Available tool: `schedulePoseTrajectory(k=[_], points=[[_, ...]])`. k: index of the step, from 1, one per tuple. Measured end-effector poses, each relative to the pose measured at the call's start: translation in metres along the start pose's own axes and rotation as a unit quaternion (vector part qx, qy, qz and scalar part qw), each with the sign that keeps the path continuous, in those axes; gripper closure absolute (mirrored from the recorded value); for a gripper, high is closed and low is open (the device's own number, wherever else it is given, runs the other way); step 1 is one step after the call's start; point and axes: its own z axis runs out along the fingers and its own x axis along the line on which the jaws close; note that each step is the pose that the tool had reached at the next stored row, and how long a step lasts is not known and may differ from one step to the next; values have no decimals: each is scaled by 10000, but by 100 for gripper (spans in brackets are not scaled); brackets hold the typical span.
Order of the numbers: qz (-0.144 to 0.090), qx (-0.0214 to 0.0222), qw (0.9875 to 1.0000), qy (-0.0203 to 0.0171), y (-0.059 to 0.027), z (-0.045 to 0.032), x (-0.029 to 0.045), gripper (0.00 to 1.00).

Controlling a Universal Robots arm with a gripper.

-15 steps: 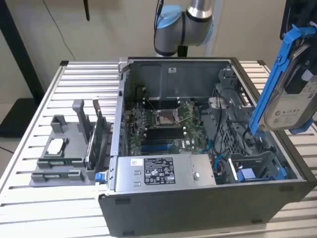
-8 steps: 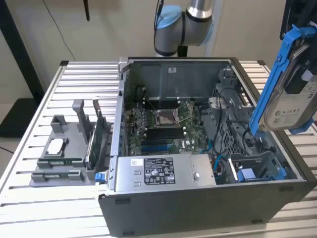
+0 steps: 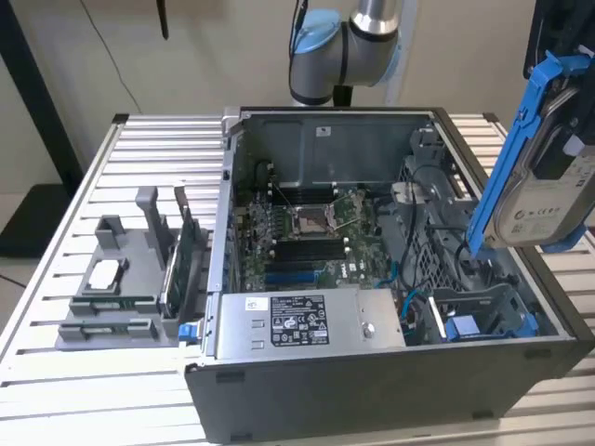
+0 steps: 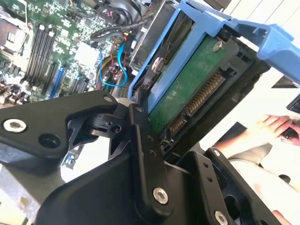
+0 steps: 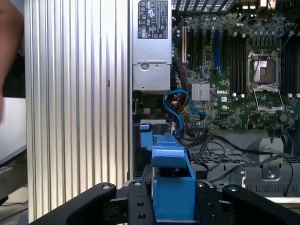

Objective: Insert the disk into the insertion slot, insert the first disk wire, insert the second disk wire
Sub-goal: 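Insert the disk into the insertion slot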

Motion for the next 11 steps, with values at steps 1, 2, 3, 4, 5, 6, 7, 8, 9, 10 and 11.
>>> schedulePoseTrajectory(k=[1, 2, 3, 4, 5, 6, 7, 8, 9, 10, 11], points=[[0, -11, 10000, 0, -1, 13, 0, 67], [0, -28, 10000, 1, -2, 24, -1, 67], [0, -53, 10000, 3, -2, 29, -1, 67], [0, -91, 10000, 4, -2, 35, -1, 67], [0, -140, 9999, 7, -3, 39, 0, 67], [0, -197, 9998, 10, -5, 41, 0, 67], [-1, -255, 9997, 12, -6, 43, 0, 67], [0, -308, 9995, 12, -8, 47, -1, 67], [-1, -349, 9994, 12, -10, 54, -1, 67], [-1, -380, 9993, 13, -12, 61, -1, 67], [-1, -405, 9992, 14, -14, 68, -1, 67]])
